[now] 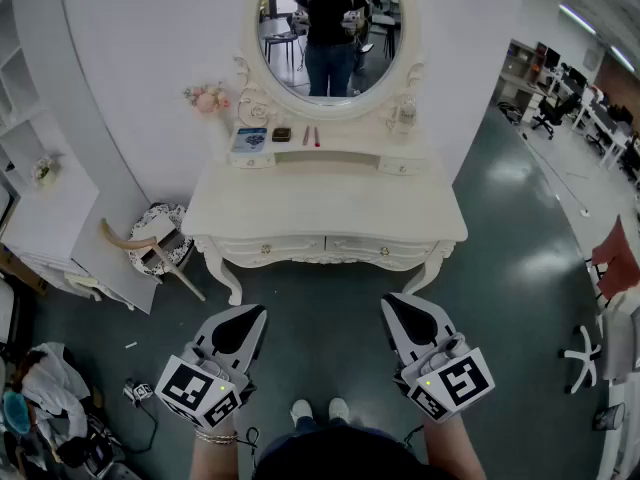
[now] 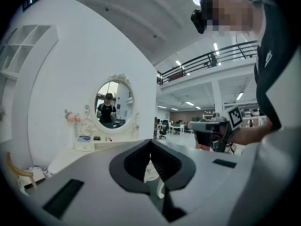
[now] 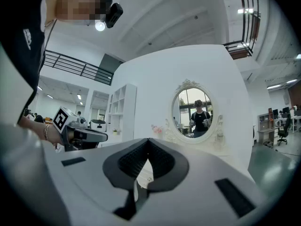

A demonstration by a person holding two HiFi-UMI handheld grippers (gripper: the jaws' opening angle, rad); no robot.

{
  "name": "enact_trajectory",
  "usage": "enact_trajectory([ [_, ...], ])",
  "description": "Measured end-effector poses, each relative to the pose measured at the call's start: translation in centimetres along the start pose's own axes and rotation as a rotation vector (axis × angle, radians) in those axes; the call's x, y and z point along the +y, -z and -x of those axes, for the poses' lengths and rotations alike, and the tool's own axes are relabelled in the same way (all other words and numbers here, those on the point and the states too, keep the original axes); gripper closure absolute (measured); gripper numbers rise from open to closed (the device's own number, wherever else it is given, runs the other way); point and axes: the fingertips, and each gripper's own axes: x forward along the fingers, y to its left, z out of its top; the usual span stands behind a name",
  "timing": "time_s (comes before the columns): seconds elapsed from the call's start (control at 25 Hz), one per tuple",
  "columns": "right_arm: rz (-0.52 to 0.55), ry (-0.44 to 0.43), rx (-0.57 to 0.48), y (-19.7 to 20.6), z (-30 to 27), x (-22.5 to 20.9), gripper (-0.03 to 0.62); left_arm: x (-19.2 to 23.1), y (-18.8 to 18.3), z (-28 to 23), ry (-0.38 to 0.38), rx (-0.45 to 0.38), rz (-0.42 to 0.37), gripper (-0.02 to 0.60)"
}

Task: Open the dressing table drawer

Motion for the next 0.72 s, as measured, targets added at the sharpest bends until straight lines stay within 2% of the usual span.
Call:
enact_trajectory([
  [0.44,0.002,-0.024,0.014,0.3,0.7,-0.2,0.577,-1.5,0.3,-0.5,0.000,0.003,0.013,0.565],
  [0.6,-0.025,-0.074,-0.006,0.2,1.2,-0.1,0.577,-2.1,0.6,-0.3,-0.018,0.007,0.016,0.565],
  [0.72,-0.006,-0.088,0.016,1.2,1.6,-0.3,0.576,-2.5,1.1,-0.2,-0.034,0.008,0.019,0.565],
])
